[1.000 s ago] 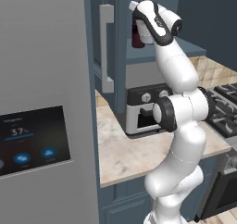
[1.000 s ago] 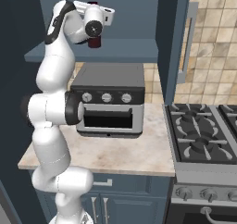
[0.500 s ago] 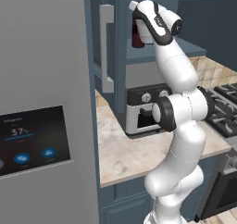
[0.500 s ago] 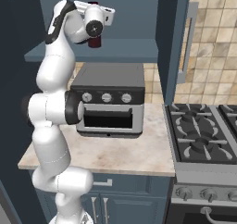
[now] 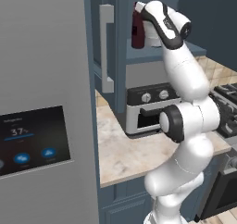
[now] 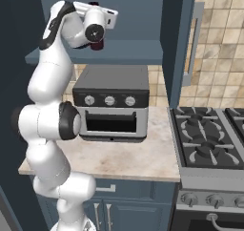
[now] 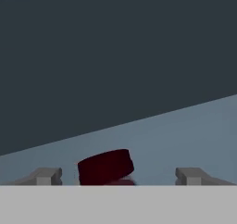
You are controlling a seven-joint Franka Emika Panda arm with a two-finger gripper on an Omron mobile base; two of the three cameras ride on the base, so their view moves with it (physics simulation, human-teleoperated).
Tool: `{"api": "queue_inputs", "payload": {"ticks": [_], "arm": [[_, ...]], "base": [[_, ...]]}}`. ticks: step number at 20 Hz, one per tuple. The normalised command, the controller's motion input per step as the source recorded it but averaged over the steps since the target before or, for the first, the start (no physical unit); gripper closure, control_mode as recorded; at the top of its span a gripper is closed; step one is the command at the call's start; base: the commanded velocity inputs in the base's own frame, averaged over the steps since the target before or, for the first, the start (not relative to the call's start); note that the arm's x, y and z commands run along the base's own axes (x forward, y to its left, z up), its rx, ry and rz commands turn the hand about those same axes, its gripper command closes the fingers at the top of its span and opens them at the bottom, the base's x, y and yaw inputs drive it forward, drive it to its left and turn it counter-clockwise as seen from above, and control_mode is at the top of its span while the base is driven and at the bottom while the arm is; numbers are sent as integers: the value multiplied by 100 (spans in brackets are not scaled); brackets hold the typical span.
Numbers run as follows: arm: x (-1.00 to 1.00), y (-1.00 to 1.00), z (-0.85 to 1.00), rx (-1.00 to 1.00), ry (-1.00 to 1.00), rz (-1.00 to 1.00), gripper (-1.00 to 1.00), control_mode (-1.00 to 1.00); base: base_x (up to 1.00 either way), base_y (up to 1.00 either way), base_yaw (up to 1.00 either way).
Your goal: Pick the juice from the counter and place it in the open cabinet.
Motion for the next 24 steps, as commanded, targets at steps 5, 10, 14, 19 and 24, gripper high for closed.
{"api": "queue_inputs", "payload": {"ticks": [5, 10, 14, 19, 24], "arm": [[-92, -32, -6, 0, 0, 0, -100, -100], [-100, -49, -54, -2, 0, 0, -100, -100], [-100, -61, -100, -2, -1, 0, -100, -100], [-100, -32, -100, -8, 0, 1, -100, -100], [-100, -11, -100, -11, -1, 0, -100, -100]], "base": [[0, 0, 0], [0, 0, 0], [0, 0, 0], [0, 0, 0], [0, 0, 0]]}}
